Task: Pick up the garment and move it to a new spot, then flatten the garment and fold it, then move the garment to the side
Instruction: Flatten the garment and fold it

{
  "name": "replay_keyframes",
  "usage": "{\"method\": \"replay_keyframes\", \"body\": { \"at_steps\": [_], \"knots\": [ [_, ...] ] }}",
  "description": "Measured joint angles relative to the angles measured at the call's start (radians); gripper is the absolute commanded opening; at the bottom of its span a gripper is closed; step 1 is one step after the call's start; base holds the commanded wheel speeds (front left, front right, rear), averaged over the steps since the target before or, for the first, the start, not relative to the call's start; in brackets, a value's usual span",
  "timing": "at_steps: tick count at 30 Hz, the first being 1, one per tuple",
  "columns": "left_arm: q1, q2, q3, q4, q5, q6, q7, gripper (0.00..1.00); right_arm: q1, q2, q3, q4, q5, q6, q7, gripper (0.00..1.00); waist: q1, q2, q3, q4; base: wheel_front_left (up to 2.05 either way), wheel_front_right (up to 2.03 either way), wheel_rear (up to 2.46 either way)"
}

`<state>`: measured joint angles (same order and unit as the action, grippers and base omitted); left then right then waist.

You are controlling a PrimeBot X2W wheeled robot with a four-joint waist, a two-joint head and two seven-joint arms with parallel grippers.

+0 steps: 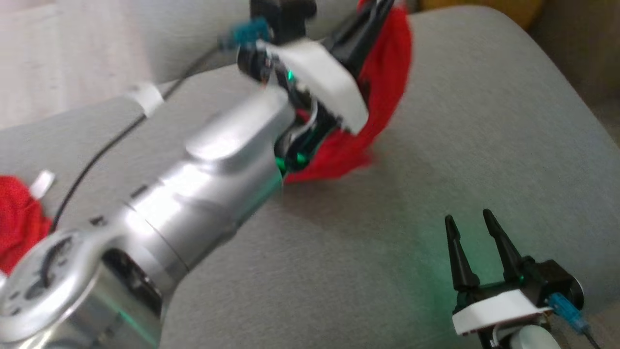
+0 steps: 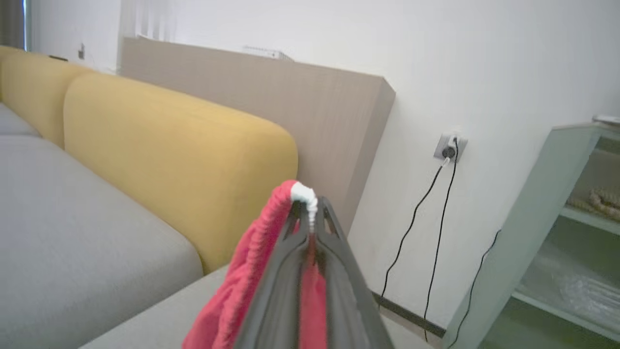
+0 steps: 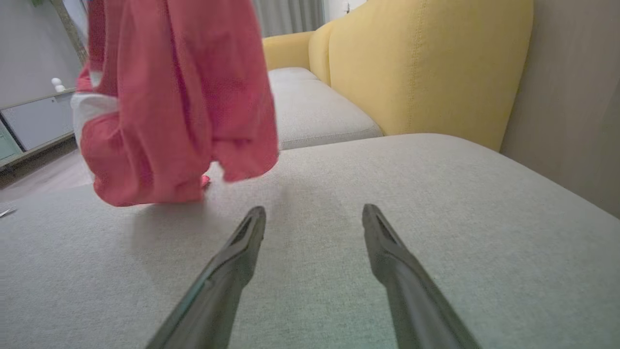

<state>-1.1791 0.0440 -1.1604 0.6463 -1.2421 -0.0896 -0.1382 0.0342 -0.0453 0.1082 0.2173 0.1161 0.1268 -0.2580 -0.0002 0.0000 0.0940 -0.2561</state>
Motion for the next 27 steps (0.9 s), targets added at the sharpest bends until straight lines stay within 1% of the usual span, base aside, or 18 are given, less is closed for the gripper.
{"method": "replay_keyframes", "body": {
  "at_steps": [2,3,6,8,13,16,19,22,24,27],
  "knots": [
    [-0.019,0.019,0.010,-0.031,-0.010,-0.008,-0.002,0.00,0.004,0.000,-0.005,0.000,0.000,0.000,0.000,1.00,0.0000,0.0000,-0.015,0.032,0.00,0.00,0.00],
    [-0.018,0.037,0.009,-0.046,-0.011,-0.007,0.002,0.00,0.004,0.000,-0.009,-0.002,0.000,0.000,0.000,1.00,0.0000,0.0000,-0.023,0.048,0.00,0.00,0.00],
    [0.026,0.130,0.000,-0.088,-0.016,0.003,0.025,0.00,0.005,0.000,-0.018,-0.012,0.000,0.000,0.000,1.00,-0.0001,0.0000,-0.039,0.099,0.00,0.00,0.00],
    [0.102,0.200,-0.015,-0.119,-0.033,0.012,0.049,0.00,0.013,0.000,-0.025,-0.016,0.000,0.000,0.000,1.00,0.0000,0.0000,-0.044,0.135,0.00,0.00,0.00],
    [0.370,0.364,-0.070,-0.192,-0.054,0.062,0.053,0.00,0.019,0.000,-0.052,-0.019,0.000,0.000,0.000,1.00,0.0001,0.0000,-0.039,0.217,0.00,0.00,0.00],
    [0.463,0.428,-0.074,-0.239,-0.064,0.091,0.025,0.00,0.015,0.000,-0.071,-0.016,0.006,0.000,0.000,1.00,0.0001,0.0000,-0.026,0.263,0.00,0.00,0.00],
    [0.476,0.452,-0.074,-0.287,-0.064,0.107,-0.001,0.00,-0.015,0.000,-0.097,0.016,0.018,0.000,0.000,1.00,0.0001,0.0000,-0.006,0.305,0.00,0.00,0.00],
    [0.476,0.453,-0.074,-0.326,-0.063,0.112,-0.014,0.00,-0.102,-0.012,-0.097,0.105,0.017,0.000,0.000,1.00,0.0002,0.0000,0.017,0.345,0.00,0.00,0.00],
    [0.476,0.452,-0.074,-0.335,-0.059,0.117,-0.015,0.00,-0.185,-0.059,-0.078,0.188,0.017,0.000,0.002,1.00,0.0002,0.0000,0.034,0.369,0.00,0.00,0.00],
    [0.470,0.444,-0.074,-0.344,-0.048,0.117,-0.020,0.00,-0.332,-0.158,-0.041,0.295,0.039,0.000,0.065,1.00,0.0003,0.0000,0.064,0.402,0.00,0.00,0.00]
  ]
}}
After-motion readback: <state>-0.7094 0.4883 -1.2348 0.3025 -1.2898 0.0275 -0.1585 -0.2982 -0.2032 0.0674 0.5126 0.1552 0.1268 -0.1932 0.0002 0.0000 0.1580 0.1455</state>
